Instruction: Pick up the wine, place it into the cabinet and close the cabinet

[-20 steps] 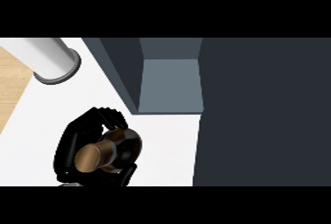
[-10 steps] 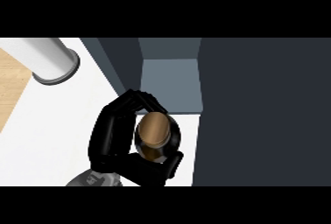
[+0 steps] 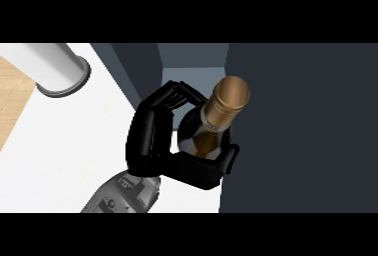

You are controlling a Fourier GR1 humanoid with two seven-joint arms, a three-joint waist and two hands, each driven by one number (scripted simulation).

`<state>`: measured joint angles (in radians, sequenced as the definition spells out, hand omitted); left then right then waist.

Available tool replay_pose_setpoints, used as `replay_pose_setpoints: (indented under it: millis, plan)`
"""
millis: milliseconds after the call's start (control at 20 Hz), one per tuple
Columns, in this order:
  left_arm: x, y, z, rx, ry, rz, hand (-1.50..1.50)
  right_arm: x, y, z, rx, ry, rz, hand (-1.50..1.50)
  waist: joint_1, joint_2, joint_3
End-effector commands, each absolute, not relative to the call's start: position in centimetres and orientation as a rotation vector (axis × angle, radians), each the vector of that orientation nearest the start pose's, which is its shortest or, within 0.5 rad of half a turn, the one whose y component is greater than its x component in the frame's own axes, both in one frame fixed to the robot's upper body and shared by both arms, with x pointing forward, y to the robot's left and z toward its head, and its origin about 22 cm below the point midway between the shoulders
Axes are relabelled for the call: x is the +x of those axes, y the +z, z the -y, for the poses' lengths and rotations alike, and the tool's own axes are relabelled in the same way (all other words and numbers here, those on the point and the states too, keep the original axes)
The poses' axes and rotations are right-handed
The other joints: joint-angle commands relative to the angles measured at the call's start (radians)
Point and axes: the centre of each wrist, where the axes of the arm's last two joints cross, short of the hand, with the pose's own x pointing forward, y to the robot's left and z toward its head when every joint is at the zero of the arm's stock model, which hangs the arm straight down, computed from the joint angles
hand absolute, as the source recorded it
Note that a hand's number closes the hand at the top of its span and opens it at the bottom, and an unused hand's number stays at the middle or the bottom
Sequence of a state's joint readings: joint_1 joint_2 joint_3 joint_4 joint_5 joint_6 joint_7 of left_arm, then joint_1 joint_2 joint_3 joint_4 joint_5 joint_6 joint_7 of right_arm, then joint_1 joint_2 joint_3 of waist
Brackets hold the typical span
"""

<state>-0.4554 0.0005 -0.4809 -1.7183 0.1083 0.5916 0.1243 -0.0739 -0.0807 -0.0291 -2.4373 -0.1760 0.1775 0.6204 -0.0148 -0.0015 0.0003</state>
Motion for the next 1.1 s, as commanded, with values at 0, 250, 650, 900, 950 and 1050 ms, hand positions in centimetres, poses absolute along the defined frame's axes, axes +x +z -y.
replay_pose_setpoints:
  millis: [0,250,650,900,950,1050]
  plan:
    - [26.2,12.5,-5.1,-0.226,0.04,1.911,1.5,12.9,21.6,23.3,0.247,0.282,1.919,-1.5,-0.003,0.0,0.0]
    - [28.3,12.7,-5.6,-0.157,0.021,1.928,1.5,11.9,21.0,24.1,0.231,0.29,1.931,-1.5,-0.005,-0.001,0.0]
    - [28.7,11.2,-5.4,-0.212,0.105,1.879,1.5,11.5,21.1,23.3,0.22,0.297,1.922,-1.5,-0.004,-0.001,0.0]
    - [29.8,8.9,-5.2,-0.185,0.138,1.881,1.5,12.7,21.7,23.1,0.225,0.285,1.933,-1.5,-0.003,0.001,-0.001]
    - [29.8,6.3,-5.2,-0.136,0.149,1.881,1.5,13.5,20.8,23.5,0.231,0.307,1.926,-1.5,-0.012,0.004,-0.001]
    - [28.4,7.8,-4.5,-0.154,0.108,1.883,1.5,14.7,21.6,23.8,0.228,0.279,1.933,-1.5,0.008,0.0,0.0]
